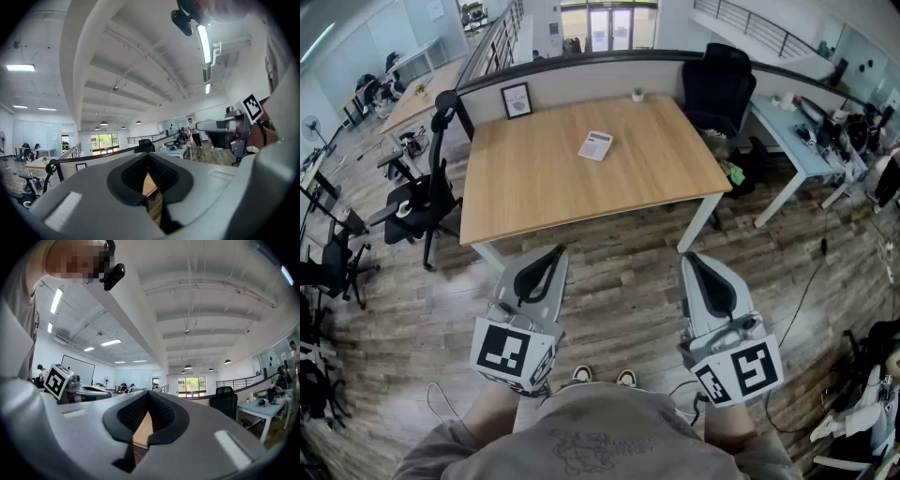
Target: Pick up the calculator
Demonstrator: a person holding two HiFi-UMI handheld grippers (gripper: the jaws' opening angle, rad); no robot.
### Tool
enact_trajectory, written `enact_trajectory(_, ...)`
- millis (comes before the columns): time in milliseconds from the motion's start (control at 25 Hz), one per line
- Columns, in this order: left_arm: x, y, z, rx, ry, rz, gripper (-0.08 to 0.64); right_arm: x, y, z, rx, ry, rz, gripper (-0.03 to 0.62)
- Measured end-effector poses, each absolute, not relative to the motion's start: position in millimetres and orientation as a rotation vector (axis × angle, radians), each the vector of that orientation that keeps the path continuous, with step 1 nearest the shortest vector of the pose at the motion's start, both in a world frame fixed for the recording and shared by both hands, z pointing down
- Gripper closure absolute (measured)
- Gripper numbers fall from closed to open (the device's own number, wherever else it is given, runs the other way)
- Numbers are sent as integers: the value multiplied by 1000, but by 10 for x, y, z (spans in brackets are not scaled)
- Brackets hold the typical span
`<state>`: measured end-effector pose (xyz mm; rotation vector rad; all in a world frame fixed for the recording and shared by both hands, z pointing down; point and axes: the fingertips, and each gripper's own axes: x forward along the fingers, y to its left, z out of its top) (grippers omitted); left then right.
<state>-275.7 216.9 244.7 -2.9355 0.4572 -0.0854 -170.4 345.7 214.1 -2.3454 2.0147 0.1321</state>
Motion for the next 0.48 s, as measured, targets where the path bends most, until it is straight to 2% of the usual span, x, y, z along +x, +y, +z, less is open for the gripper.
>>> enact_trajectory(480, -2472, 2369, 2500, -2940, 441, -104, 558, -1376, 3669, 2182, -2305, 2015, 121, 588)
